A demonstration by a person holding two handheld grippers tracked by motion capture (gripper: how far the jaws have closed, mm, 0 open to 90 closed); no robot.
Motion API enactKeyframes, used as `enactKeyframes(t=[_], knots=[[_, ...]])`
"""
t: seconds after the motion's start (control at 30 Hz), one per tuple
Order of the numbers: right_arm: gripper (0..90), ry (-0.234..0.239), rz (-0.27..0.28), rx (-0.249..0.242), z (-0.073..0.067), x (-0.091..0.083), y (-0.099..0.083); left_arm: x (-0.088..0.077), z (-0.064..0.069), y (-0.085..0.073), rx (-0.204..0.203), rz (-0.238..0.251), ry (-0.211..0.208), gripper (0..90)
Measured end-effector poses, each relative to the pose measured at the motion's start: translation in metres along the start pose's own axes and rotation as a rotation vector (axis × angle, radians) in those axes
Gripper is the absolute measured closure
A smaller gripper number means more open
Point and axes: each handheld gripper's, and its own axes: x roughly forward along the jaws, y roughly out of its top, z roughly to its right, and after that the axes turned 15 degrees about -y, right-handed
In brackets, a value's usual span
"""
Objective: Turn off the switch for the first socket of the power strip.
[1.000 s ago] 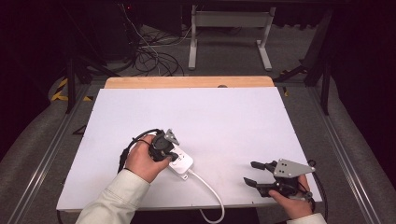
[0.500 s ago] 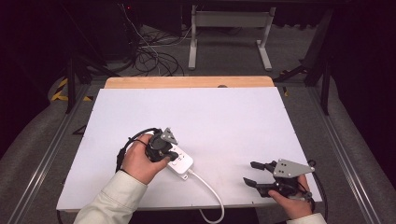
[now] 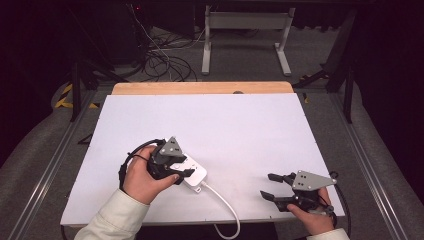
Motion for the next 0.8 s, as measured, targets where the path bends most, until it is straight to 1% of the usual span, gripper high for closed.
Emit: enactKeyframes(t=[0.07,0.17,0.23,0.33,0.47,0.53,0.6,0.73,0.8], knots=[[38.2,0.001,0.000,0.001,0.000,0.000,0.000,-0.003,0.002,-0.003,0.018,0.041,0.016,40.1],[38.1,-0.002,0.000,0.002,0.000,0.000,0.000,-0.010,0.004,-0.007,0.047,0.116,0.021,34.0],[38.2,0.000,0.002,0.002,0.000,0.000,0.000,-0.014,0.006,-0.012,0.061,0.154,0.026,30.1],[38.1,-0.002,0.001,-0.004,0.000,0.000,0.001,-0.019,0.006,-0.020,0.072,0.212,0.026,27.9],[38.1,-0.003,0.002,-0.004,-0.001,-0.001,0.001,-0.026,0.004,-0.034,0.085,0.285,0.043,25.8],[38.1,-0.003,0.002,-0.003,-0.001,-0.001,0.001,-0.029,0.003,-0.041,0.086,0.316,0.046,24.0],[38.1,-0.003,0.001,-0.004,-0.001,0.000,0.001,-0.032,0.003,-0.049,0.086,0.335,0.047,24.4],[38.1,-0.002,0.002,-0.002,-0.001,0.000,0.001,-0.036,0.001,-0.065,0.070,0.389,0.049,23.5],[38.1,-0.001,0.003,-0.002,-0.001,0.000,0.001,-0.038,-0.001,-0.073,0.048,0.434,0.027,20.9]])
